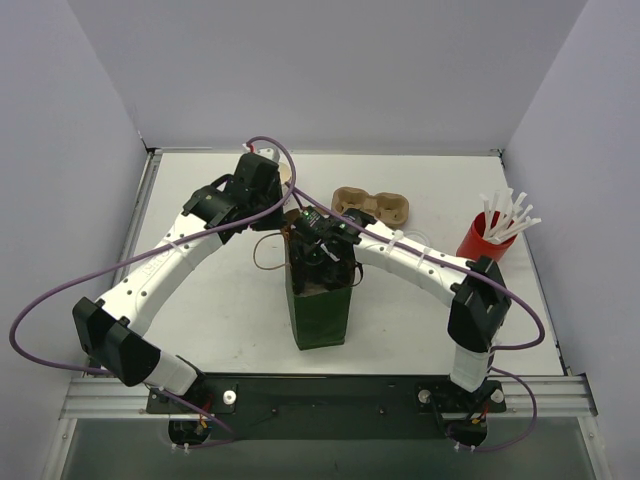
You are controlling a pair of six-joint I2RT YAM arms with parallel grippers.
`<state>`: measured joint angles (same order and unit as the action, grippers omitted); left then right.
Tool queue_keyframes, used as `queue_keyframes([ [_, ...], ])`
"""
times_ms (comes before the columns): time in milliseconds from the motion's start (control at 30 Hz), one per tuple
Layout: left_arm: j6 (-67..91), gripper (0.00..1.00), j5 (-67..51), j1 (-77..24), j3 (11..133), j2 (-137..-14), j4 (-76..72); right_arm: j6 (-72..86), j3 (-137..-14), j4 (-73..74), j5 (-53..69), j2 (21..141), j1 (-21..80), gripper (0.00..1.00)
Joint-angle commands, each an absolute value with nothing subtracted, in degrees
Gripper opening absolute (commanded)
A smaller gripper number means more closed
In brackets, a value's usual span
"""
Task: Pack the takeout coffee
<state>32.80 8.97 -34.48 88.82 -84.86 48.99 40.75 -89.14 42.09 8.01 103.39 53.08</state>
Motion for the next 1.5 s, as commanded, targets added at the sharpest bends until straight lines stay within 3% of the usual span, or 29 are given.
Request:
queue_keyframes([
  [0,33.22,0.0,12.22,-34.37,89.38,-83.14,45.35,37.27,-89.56,53.61,8.26,104.06,54.23,0.34],
  [500,35.42,0.0,13.8,-34.8,88.51,-82.0,44.04,32.96,-90.88,53.88,6.42,100.2,54.05,0.34],
  [1000,35.68,0.0,15.64,-34.8,84.73,-78.76,38.32,30.32,-94.31,58.27,8.08,103.71,53.79,0.34],
  [1467,35.95,0.0,15.65,-35.07,72.43,-69.35,23.39,30.59,-92.46,58.1,8.88,106.43,53.96,0.33],
])
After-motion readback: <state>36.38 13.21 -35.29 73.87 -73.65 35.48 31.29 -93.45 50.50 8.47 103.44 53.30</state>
